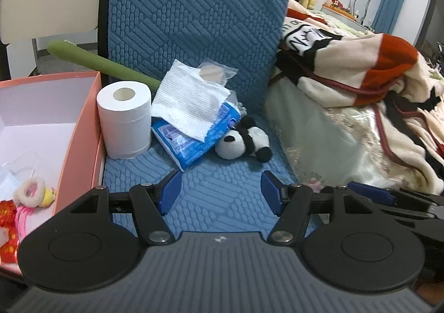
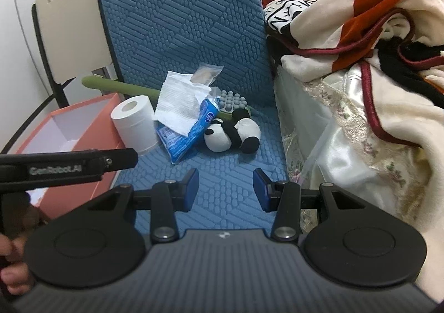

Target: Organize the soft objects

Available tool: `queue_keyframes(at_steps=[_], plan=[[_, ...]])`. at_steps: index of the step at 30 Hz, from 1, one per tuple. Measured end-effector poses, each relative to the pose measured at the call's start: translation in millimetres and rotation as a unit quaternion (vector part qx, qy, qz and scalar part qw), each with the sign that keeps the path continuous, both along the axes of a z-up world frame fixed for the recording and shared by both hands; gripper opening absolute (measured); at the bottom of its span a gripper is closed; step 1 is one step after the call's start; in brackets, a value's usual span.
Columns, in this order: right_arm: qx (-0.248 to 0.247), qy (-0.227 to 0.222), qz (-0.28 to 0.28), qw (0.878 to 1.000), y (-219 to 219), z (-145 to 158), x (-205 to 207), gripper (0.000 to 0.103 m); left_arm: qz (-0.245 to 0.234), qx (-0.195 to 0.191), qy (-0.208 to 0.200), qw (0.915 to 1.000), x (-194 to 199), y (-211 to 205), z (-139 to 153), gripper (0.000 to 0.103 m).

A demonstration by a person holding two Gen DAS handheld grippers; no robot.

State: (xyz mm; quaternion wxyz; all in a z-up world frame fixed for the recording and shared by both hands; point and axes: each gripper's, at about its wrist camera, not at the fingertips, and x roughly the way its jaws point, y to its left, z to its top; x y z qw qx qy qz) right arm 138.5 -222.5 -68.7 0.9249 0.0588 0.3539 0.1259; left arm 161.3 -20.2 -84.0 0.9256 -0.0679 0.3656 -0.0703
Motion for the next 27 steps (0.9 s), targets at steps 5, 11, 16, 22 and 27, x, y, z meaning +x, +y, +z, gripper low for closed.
queue_keyframes(at_steps=[5, 11, 16, 22, 27], plan=[[-0.008, 0.002, -0.001, 1.000, 11, -7, 18, 0.046, -0.003, 0.000, 0.000, 1.0000, 26, 8, -10, 0.069], [-0.013, 0.006, -0.004, 1.000, 20, -18, 40, 0.046, -0.008, -0.003, 0.004, 1.0000, 56, 10, -29, 0.069], [-0.005, 0.016, -0.014, 1.000, 21, -27, 58, 0.046, -0.013, 0.002, 0.011, 0.9999, 78, 6, -42, 0.069], [0.000, 0.036, -0.022, 0.999, 24, -41, 85, 0.046, 0.001, 0.021, -0.021, 0.9996, 96, 3, -43, 0.069], [0.002, 0.051, -0.018, 0.999, 28, -52, 111, 0.047, 0.025, 0.035, -0.034, 0.9985, 111, 6, -51, 0.069]])
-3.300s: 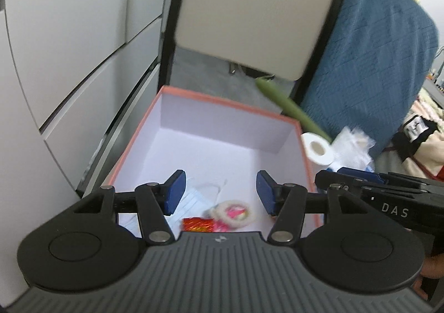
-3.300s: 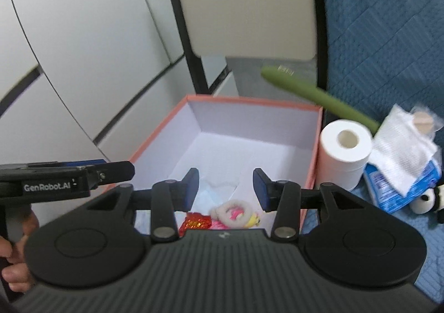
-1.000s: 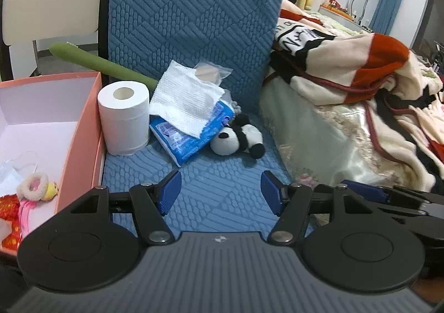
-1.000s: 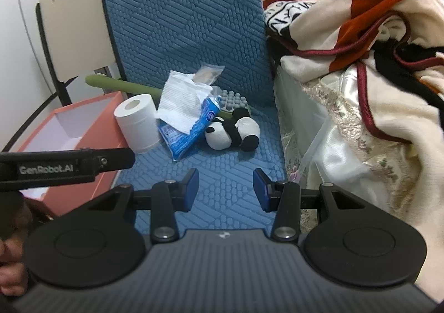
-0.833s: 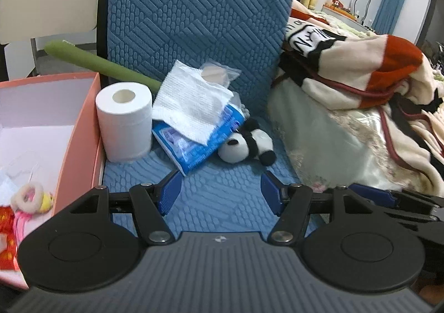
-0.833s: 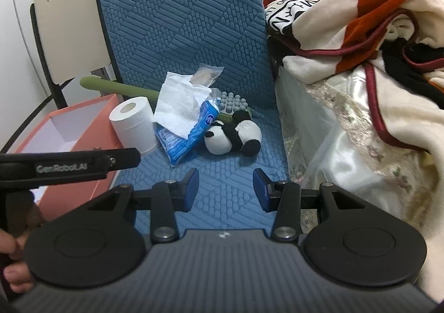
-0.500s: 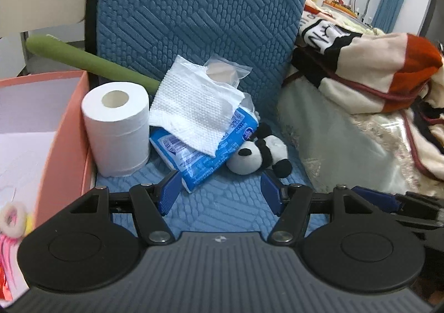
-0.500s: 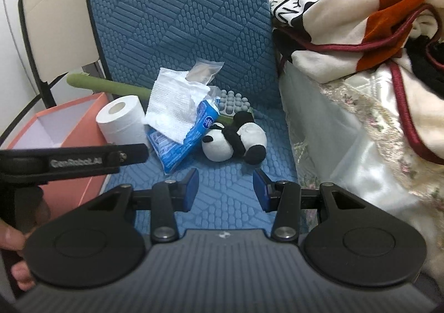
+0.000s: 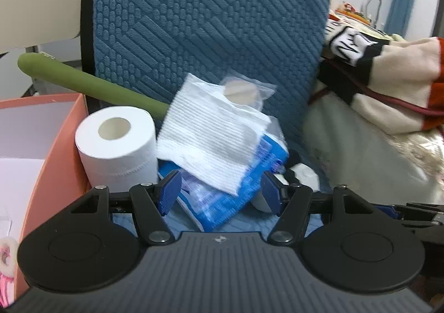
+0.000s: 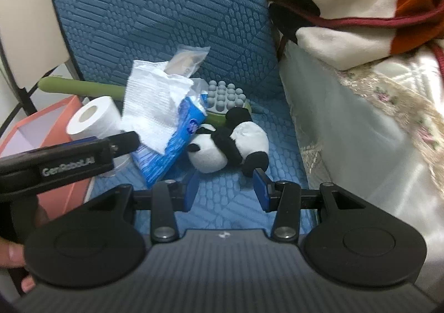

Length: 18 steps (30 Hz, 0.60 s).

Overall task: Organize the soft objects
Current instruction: 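Reach the left tool to the white tissues while the right tool reaches the panda plush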

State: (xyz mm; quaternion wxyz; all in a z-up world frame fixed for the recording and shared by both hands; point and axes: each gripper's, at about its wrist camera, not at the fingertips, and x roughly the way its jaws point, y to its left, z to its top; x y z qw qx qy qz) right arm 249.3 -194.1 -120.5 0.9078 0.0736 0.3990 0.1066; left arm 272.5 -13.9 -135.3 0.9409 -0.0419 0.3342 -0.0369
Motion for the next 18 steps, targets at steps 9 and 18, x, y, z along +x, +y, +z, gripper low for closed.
queue_keyframes(at_steps=[9, 18], plan=[[0.016, 0.033, -0.030, 0.999, -7, -20, 42, 0.071, -0.014, 0.020, -0.009, 0.9997, 31, -8, -11, 0.069], [0.059, 0.087, -0.079, 0.991, -23, -43, 78, 0.071, -0.056, 0.020, -0.002, 0.9982, 59, -25, -29, 0.073]])
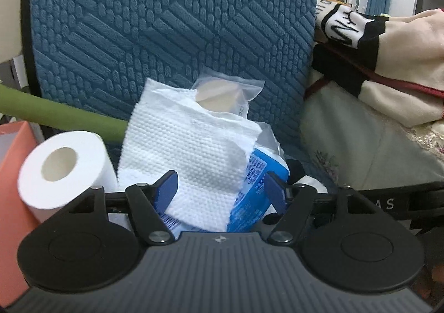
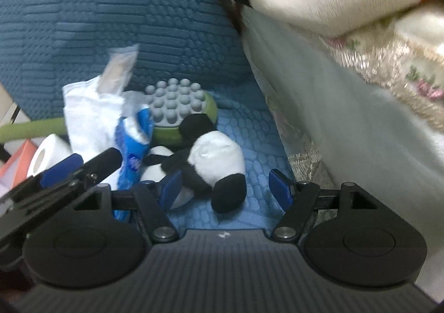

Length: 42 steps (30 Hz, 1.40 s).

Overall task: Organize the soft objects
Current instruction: 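Reach the left tool to the white tissues while the right tool reaches the panda plush, then close the left tool on the tissues while the right tool grasps the panda plush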

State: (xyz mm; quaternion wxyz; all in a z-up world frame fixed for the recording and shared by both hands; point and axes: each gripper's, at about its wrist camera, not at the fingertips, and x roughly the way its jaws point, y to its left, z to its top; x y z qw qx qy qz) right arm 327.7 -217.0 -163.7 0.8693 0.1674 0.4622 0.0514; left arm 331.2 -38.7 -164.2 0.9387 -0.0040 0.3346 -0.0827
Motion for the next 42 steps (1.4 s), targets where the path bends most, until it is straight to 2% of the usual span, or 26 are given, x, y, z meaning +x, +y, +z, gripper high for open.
queue_keyframes(at_steps=[2, 8, 10, 12, 15, 17, 18, 20, 22, 28, 35, 38, 42], plan=[[0.014, 0.014, -0.008, 1.000, -3, -5, 5, 0.071, 0.007, -0.008, 0.003, 0.9999, 5, 2, -2, 0.073], [0.024, 0.012, -0.009, 1.000, 0, -8, 14, 0.071, 0.025, -0.039, 0.020, 0.9987, 19, 12, -8, 0.072], [0.023, 0.010, -0.007, 1.000, 1, -9, 16, 0.071, 0.021, -0.040, 0.020, 0.9988, 21, 11, -9, 0.071], [0.022, 0.009, -0.005, 1.000, 2, -10, 16, 0.071, 0.019, -0.027, 0.023, 0.9992, 23, 8, -11, 0.065], [0.029, 0.013, -0.004, 0.999, 1, -11, 16, 0.071, 0.022, -0.013, 0.038, 0.9989, 29, 6, -15, 0.051], [0.030, 0.013, -0.003, 0.999, 1, -12, 15, 0.071, 0.032, -0.011, 0.047, 0.9983, 33, 10, -19, 0.036], [0.028, 0.012, -0.001, 1.000, 2, -11, 15, 0.071, 0.035, -0.015, 0.052, 0.9979, 35, 12, -20, 0.032], [0.027, 0.009, 0.004, 1.000, 3, -11, 13, 0.071, 0.041, -0.023, 0.060, 0.9971, 36, 17, -21, 0.015], [0.028, 0.005, 0.012, 1.000, 5, -10, 13, 0.071, 0.045, -0.025, 0.062, 0.9967, 34, 22, -21, 0.009], [0.038, -0.014, 0.030, 0.999, 13, -8, 10, 0.073, 0.051, -0.039, 0.075, 0.9951, 24, 36, -17, 0.006], [0.053, -0.010, 0.019, 0.998, 11, -13, 10, 0.076, 0.049, -0.051, 0.081, 0.9942, 8, 43, -12, 0.006], [0.052, -0.007, 0.024, 0.998, 14, -14, 11, 0.084, 0.052, -0.059, 0.086, 0.9932, 7, 48, -10, 0.006], [0.065, 0.000, 0.027, 0.998, 16, -16, 14, 0.084, 0.058, -0.064, 0.088, 0.9923, 3, 53, -9, 0.006]])
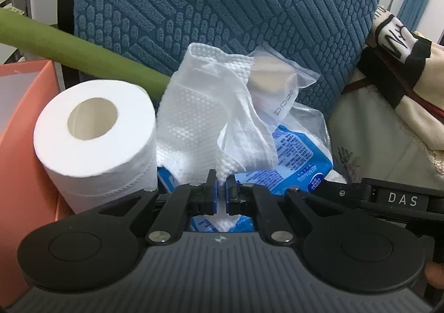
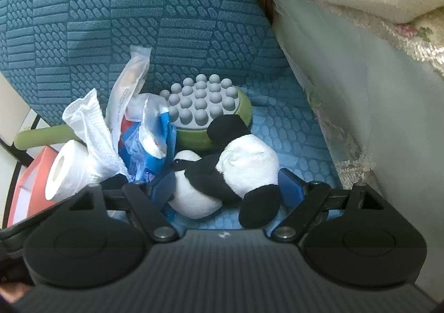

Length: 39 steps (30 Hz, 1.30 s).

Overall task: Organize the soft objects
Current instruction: 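Close the left tool on the tissues while the right tool grasps the panda plush, then lift the tissues with the left tool while the right tool lifts the panda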

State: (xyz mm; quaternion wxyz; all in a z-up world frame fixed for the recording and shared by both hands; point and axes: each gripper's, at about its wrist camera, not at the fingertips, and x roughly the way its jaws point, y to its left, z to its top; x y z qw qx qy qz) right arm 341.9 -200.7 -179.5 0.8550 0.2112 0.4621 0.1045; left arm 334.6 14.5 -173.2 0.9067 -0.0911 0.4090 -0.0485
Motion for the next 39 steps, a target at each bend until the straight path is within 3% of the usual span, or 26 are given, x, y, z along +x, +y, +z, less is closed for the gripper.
queue_keyframes(at_steps=[9, 14, 22, 24, 39], plan=[[0.018, 0.017, 0.016, 1.000, -2, -6, 11, 0.089, -0.004, -0.011, 0.006, 0.9999, 2, 0, -1, 0.006], [0.013, 0.013, 0.065, 0.998, 12, -6, 10, 0.088, 0.003, -0.013, 0.014, 0.9998, 6, 2, -4, 0.006], [0.008, -0.003, 0.068, 0.998, 10, -7, 9, 0.077, 0.011, -0.021, 0.009, 0.9997, 3, 5, -1, 0.006], [0.000, -0.011, 0.068, 0.998, 8, -4, 6, 0.067, 0.014, -0.024, 0.006, 0.9996, 1, 6, 2, 0.006], [-0.040, -0.057, 0.056, 0.996, -2, 18, -26, 0.062, 0.032, -0.061, -0.024, 0.9974, -40, 21, 32, 0.006]])
